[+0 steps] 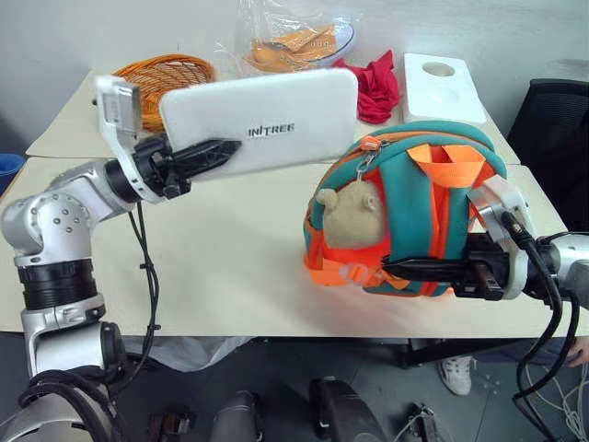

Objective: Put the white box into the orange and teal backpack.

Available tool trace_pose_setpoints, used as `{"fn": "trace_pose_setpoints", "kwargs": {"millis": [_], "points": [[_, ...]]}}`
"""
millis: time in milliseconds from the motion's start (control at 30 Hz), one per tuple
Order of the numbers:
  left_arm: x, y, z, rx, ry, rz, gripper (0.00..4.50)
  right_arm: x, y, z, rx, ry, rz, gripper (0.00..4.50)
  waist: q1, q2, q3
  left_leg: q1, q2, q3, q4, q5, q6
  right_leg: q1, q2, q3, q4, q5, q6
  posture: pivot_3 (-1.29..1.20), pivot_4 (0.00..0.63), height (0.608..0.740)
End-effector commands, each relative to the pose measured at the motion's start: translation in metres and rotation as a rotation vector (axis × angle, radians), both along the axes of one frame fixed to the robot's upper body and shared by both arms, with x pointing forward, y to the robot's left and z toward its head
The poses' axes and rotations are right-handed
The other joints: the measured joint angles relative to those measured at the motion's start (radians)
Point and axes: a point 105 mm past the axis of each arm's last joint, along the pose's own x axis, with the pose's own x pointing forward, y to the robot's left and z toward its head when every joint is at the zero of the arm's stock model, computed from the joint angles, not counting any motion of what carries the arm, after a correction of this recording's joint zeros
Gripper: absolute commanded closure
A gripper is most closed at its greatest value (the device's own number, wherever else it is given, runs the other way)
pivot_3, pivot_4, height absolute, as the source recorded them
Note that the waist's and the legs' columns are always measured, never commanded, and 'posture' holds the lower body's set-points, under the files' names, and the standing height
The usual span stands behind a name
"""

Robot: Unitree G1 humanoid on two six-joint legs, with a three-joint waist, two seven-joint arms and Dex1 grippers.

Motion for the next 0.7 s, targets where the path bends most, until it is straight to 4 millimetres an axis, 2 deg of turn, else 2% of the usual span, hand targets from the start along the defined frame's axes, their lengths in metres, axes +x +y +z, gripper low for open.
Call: {"fn": "trace_pose_setpoints", "kwargs": {"millis": [33,167,300,367,433,533,667,700], "points": [[-0.020,0.003,0.024,-0.023,-0.107,-0.062,3.19,-0.004,0.004,0.005,0.007,-0.042,0.011,4.50,0.000,0.000,0.000,0.000,0.000,0.000,0.000,0.000,0.000,0.000,0.000,0.000,0.000,0.000,0.000,0.00,0.150,0.740],[-0.022,0.001,0.007,0.069,-0.097,-0.051,3.19,-0.005,0.005,0.005,0.010,-0.035,0.012,4.50,-0.001,0.000,0.000,0.000,0.000,0.000,0.000,0.000,0.000,0.000,0.000,0.000,0.000,0.000,0.000,0.00,0.150,0.740],[-0.011,-0.007,-0.028,0.262,-0.114,0.025,3.19,-0.008,0.004,0.012,0.007,-0.038,0.038,4.50,0.001,0.000,0.000,0.001,0.000,0.000,0.000,0.000,0.000,0.000,0.000,0.000,0.000,0.000,0.000,0.00,0.150,0.740],[-0.008,-0.012,-0.039,0.319,-0.143,0.045,3.19,-0.013,0.005,0.018,0.023,-0.036,0.068,4.50,0.002,0.000,0.000,0.001,0.000,0.000,0.000,0.000,0.000,0.000,0.000,0.000,0.000,0.000,0.000,0.00,0.150,0.740],[-0.005,-0.015,-0.039,0.314,-0.163,0.055,3.19,-0.021,0.008,0.025,0.050,-0.033,0.117,4.50,0.006,0.000,0.000,0.000,0.000,0.000,0.000,0.000,0.001,0.000,0.000,0.000,0.000,0.000,0.000,0.00,0.150,0.740],[-0.005,-0.017,-0.029,0.255,-0.175,0.058,3.19,-0.033,0.011,0.034,0.073,-0.035,0.179,4.50,0.019,0.000,0.000,0.000,0.000,0.000,0.001,-0.002,0.004,0.001,-0.001,0.000,0.000,0.000,0.000,0.00,0.150,0.740],[-0.007,-0.017,-0.033,0.295,-0.193,0.052,3.19,-0.043,0.013,0.045,0.100,-0.049,0.225,4.50,0.024,0.000,0.000,0.000,0.000,-0.001,0.001,-0.002,0.005,0.000,0.000,0.000,-0.001,0.000,0.000,0.00,0.150,0.740],[-0.006,-0.016,-0.027,0.258,-0.191,0.054,3.19,-0.044,0.012,0.051,0.113,-0.057,0.232,4.50,0.023,0.000,0.000,0.000,0.000,0.000,0.001,-0.002,0.005,0.000,0.000,0.000,0.000,0.000,0.000,0.00,0.150,0.740]]}}
